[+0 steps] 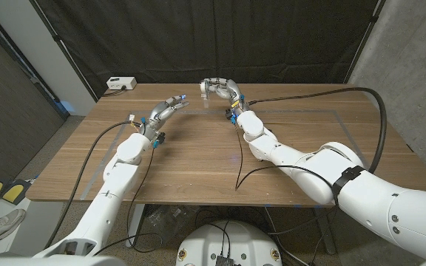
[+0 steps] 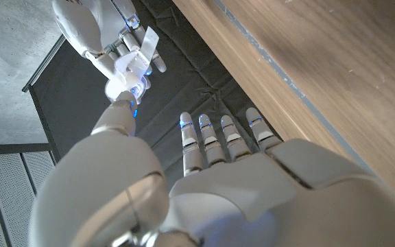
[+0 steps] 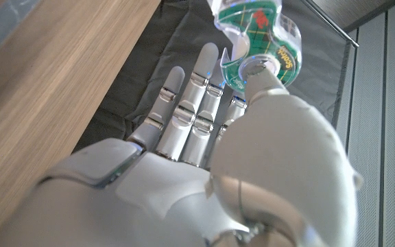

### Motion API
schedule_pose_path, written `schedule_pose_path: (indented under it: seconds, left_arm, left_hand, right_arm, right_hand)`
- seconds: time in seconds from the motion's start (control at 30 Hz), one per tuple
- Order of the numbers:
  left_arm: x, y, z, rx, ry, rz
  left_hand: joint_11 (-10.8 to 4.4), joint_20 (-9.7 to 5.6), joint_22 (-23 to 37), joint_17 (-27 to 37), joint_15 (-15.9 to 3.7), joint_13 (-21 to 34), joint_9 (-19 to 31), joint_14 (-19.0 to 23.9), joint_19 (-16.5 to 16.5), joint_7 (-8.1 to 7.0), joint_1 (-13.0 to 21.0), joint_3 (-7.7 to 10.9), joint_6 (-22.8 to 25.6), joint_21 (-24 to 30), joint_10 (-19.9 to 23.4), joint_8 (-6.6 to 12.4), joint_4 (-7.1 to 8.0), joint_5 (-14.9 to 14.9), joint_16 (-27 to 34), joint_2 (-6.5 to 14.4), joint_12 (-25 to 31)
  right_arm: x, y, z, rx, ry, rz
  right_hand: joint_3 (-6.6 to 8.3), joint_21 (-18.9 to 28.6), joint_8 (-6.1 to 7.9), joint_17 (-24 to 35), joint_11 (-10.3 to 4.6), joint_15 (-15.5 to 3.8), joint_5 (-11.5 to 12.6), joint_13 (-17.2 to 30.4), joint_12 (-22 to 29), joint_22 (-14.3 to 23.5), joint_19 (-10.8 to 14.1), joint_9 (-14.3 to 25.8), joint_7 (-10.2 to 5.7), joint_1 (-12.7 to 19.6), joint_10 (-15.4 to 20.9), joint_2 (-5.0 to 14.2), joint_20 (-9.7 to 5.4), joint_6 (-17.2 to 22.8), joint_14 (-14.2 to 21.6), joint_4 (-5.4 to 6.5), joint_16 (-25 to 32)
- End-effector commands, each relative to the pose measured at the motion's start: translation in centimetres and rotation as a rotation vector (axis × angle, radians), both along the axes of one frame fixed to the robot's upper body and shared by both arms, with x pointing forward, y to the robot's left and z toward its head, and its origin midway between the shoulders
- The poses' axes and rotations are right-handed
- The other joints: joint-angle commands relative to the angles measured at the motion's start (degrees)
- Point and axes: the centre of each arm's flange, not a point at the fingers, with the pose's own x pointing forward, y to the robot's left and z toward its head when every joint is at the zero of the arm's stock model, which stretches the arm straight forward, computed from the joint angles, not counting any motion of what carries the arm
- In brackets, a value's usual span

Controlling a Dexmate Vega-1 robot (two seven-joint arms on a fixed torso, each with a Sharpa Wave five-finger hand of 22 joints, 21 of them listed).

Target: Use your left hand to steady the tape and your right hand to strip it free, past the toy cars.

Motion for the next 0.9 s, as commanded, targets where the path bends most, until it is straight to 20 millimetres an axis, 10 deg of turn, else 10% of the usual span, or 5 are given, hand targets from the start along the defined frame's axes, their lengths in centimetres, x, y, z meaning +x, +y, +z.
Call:
schedule_pose_path:
  seconds: [0.03, 0.9]
  left_arm:
    - [-0.7, -1.1, 0.0, -0.051, -0.068, 0.065]
    - [-0.4, -3.3, 0.3, 0.013, -0.077, 0.013]
  left_hand:
    - [-0.29, 0.47, 0.22, 0.44, -0.40, 0.40, 0.04, 1.39, 0.51, -0.91, 0.92, 0.15, 1.86, 0.47, 2.00, 0.55, 0.41, 0.27, 0.41, -0.36, 0.99]
    - [-3.23, -0.23, 0.86, 2.27, -1.29, 2.09, -0.17, 3.87, -0.18, -2.65, 6.29, -0.08, 16.11, 0.65, 7.38, 3.41, 0.73, 0.70, 0.11, -1.32, 5.24]
  right_arm:
    - [-0.7, 0.5, 0.1, 0.046, -0.003, 0.110]
    - [-1.6, 2.4, 0.6, 0.034, 0.001, 0.245]
  right_hand:
    - [0.55, 0.59, 0.26, -0.06, -6.46, -4.75, 0.11, 7.32, 3.00, -0.02, 0.41, 0.26, -1.71, 1.83, 7.28, 1.98, -2.66, 5.81, 0.89, 0.05, -0.11]
    - [0.69, 1.93, 0.08, -0.34, -6.17, -4.74, -0.03, 7.67, 2.85, -0.20, -0.01, 0.27, -1.57, 1.76, 7.62, 1.69, -2.63, 5.96, 1.74, 0.07, -0.84]
